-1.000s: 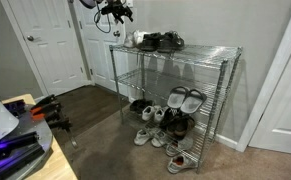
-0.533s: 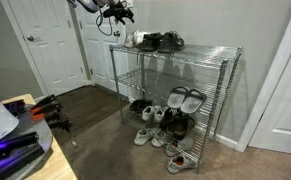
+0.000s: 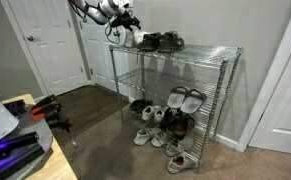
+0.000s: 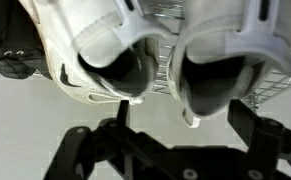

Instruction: Move the white shoes on the top rack to the right

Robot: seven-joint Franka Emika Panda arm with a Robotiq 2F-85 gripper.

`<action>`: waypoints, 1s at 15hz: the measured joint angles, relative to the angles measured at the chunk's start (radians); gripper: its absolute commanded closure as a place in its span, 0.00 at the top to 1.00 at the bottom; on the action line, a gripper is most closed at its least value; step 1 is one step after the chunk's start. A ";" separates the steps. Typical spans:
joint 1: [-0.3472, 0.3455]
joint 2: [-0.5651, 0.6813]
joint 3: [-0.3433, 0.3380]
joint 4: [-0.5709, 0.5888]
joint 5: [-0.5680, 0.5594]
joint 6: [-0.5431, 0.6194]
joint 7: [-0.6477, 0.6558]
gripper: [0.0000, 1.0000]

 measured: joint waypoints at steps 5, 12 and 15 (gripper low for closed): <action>-0.005 0.059 -0.051 0.066 0.000 -0.042 0.023 1.00; -0.015 0.059 -0.022 0.107 0.017 -0.160 0.020 1.00; -0.015 0.049 -0.006 0.131 0.017 -0.189 0.017 1.00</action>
